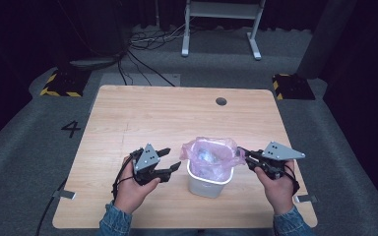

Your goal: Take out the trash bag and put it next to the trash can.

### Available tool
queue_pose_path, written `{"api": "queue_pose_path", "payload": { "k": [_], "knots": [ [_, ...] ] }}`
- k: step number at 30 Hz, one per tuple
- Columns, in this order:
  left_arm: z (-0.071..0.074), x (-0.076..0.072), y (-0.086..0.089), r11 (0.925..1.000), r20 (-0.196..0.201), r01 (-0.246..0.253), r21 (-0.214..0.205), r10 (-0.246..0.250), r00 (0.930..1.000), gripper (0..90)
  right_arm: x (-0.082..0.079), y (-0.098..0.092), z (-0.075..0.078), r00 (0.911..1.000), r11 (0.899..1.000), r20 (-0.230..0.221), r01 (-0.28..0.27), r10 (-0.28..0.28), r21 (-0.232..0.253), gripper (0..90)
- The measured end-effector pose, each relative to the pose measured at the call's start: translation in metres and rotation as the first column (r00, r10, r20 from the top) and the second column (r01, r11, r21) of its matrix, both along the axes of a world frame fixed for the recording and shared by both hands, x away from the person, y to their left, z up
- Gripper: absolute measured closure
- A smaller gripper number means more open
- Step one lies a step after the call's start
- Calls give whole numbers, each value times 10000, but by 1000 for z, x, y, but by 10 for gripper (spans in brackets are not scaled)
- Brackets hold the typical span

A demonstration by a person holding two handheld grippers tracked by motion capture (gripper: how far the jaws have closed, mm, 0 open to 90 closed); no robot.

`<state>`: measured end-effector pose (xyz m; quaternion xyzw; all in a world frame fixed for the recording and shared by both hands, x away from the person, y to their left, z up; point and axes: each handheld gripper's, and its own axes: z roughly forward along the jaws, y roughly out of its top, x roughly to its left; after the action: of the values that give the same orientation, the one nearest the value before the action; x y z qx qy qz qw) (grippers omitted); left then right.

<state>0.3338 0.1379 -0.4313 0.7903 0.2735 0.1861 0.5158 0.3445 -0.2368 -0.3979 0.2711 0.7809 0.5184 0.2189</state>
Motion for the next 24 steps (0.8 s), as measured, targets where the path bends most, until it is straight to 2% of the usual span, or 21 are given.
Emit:
{"api": "queue_pose_path", "payload": {
  "k": [4,6,11,17,19,21,23,24],
  "knots": [
    [0,0,-2,10000,59,69,16,-69,10000,404,-10,6,14,9961,9993,843,-296,277,213,861],
    [1,0,-4,9999,49,149,7,-149,9999,405,-16,10,18,9930,9972,976,-693,662,279,858],
    [0,4,-6,9999,108,126,101,-127,9999,397,-33,16,23,9836,9869,903,-1588,1558,270,847],
    [-3,12,-13,9994,297,-75,345,64,9995,360,-52,14,21,9775,9791,587,-2034,2028,56,842],
    [-2,14,-17,9987,509,-146,484,121,9986,358,-56,13,20,9767,9777,435,-2100,2100,-40,842],
    [0,16,-21,9970,734,-188,757,132,9972,416,-59,11,18,9771,9776,320,-2104,2106,-73,843],
    [2,16,-24,9966,832,-35,825,-33,9965,592,-60,9,15,9785,9788,240,-2049,2050,-62,843],
    [3,16,-26,9957,965,-9,929,-81,9953,647,-61,7,14,9795,9797,203,-2006,2006,-51,843]
  ]
}}
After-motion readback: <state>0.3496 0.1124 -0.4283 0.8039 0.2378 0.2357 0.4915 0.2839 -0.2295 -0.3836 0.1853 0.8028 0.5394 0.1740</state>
